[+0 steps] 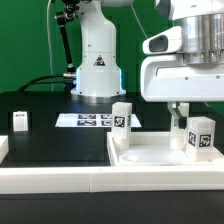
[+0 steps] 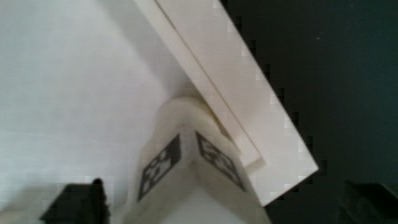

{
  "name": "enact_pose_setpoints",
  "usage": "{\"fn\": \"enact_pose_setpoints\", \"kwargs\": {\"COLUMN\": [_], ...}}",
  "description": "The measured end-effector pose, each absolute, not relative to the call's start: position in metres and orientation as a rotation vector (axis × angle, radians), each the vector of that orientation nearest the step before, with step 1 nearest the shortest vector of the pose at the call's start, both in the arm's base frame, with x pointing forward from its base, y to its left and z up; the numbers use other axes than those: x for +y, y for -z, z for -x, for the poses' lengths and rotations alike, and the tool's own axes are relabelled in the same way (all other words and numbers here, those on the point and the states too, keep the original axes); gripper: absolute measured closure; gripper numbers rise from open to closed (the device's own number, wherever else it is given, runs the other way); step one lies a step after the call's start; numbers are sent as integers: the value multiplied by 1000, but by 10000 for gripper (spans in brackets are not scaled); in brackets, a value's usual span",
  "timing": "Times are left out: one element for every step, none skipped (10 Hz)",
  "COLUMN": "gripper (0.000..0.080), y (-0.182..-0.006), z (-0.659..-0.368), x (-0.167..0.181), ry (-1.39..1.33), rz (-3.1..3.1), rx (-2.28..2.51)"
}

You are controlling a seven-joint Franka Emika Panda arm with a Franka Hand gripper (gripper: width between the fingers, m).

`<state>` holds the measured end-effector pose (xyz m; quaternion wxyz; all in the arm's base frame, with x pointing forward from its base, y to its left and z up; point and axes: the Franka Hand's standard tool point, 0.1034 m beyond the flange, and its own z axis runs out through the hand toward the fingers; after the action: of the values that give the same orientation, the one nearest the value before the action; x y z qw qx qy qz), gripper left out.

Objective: Assemble square table

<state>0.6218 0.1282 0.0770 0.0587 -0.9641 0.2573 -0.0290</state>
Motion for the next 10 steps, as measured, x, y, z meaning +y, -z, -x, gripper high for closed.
{"fn": "enact_pose_setpoints", "kwargs": {"gripper": [151, 151, 151, 151, 151, 151, 151, 151, 151, 151], "y": [-77, -77, -77, -77, -78, -81, -81, -81, -81, -81], "z": [-622, -622, -622, -622, -622, -625, -626, -627, -627, -627], "x": [128, 127, 127, 125, 124, 122, 119, 115, 114, 114], "ry": [93, 100, 104, 109, 103, 106, 112, 115, 118, 120], "rz": [2942, 2973, 2989, 3028, 3070, 3096, 3102, 3103, 3102, 3101], "rx": [721, 618, 571, 424, 266, 126, 17, -89, -152, -177]}}
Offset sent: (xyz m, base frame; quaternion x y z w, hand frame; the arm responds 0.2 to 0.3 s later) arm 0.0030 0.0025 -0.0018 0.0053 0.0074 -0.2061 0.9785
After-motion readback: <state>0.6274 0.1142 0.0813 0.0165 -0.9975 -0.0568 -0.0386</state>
